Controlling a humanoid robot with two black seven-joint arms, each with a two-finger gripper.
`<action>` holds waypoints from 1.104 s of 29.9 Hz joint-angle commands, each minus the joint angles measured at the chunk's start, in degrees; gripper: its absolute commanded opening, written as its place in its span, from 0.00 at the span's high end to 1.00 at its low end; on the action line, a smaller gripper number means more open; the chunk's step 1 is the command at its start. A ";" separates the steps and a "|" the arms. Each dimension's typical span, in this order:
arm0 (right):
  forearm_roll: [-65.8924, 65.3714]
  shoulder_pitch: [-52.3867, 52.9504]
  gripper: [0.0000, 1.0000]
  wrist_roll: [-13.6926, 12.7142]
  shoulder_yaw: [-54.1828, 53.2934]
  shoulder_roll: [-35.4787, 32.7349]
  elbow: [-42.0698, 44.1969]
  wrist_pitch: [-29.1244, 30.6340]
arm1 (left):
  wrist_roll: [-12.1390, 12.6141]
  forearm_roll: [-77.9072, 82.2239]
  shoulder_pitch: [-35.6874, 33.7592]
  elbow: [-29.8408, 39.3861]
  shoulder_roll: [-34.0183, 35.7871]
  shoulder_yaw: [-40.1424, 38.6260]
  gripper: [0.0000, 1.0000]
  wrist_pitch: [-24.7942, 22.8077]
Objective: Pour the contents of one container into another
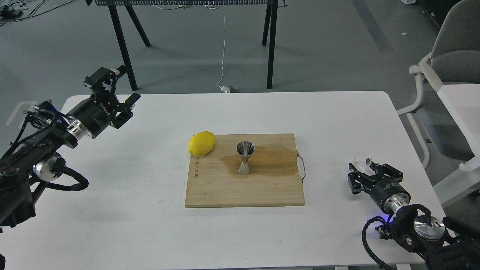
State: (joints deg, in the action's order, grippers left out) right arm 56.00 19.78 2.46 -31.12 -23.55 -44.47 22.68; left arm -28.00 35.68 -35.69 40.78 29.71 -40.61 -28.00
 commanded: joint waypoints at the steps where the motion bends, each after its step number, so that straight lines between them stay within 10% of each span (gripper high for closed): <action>1: -0.10 0.09 0.48 0.00 0.01 0.00 0.00 0.00 | 0.00 0.00 -0.09 0.00 0.00 0.00 0.08 0.00; 33: -9.76 0.44 0.54 0.70 -0.51 -1.05 -7.29 0.09 | 0.00 0.00 0.00 -0.79 -0.18 0.00 0.07 0.00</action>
State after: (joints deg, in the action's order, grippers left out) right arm 48.45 20.05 3.04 -31.21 -24.45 -50.12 23.21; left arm -28.00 35.68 -35.69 39.99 29.55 -40.61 -28.00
